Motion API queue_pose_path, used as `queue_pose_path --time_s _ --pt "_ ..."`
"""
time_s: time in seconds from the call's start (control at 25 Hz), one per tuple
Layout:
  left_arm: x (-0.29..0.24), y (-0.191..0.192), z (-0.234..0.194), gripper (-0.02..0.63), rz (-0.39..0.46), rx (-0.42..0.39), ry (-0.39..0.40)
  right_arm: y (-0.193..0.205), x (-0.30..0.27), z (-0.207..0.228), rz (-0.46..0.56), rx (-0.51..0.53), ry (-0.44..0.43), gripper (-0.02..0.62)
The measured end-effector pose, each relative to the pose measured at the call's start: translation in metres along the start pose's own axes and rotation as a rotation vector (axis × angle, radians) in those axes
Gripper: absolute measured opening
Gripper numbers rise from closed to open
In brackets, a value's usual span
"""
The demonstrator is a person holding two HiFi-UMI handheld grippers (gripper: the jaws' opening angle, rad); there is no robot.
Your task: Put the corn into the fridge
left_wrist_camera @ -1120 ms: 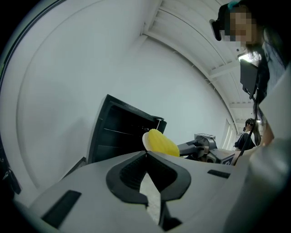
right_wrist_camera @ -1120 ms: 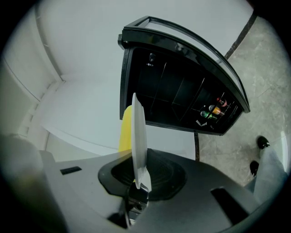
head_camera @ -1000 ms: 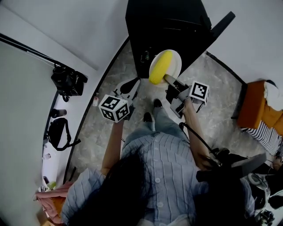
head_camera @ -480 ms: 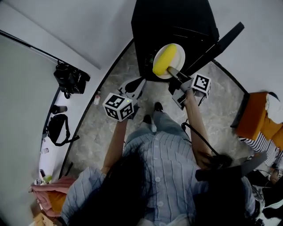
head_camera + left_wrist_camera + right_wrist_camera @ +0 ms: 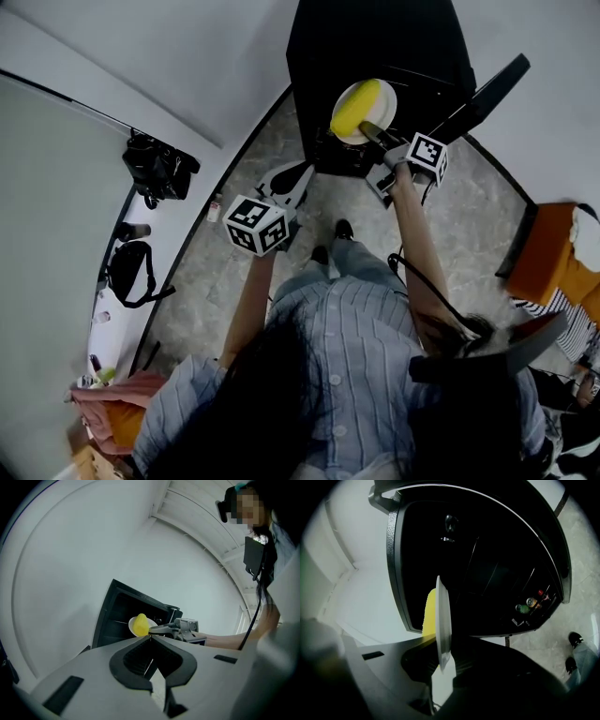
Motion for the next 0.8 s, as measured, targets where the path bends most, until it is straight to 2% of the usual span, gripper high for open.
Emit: queue_pose_path --time_s 0.2,0.4,0.8 --pt "0.003 0.002 0.004 0.008 0.005 -0.003 -0.002 -0.012 -0.009 0.006 0.031 -0.021 -0.006 0.040" --pt "-0.010 -0.002 -0.010 0.008 -0.008 0.013 -0.016 -0.031 -0.036 0.011 0.050 -0.069 -0.003 0.040" --pt "-0.015 -0.006 -0.010 0.008 -0.001 0.011 -0.023 -0.048 -0.061 0.023 0.129 -0.178 0.009 0.040"
Point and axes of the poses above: the fingertips, and each gripper's own axes: x backward along the fingers, z to its right, y out of its underside, the point moved 4 cm from there along x, backward along the fingers, and after that the axes turned 2 degrees about -x, right-handed, at the moved point
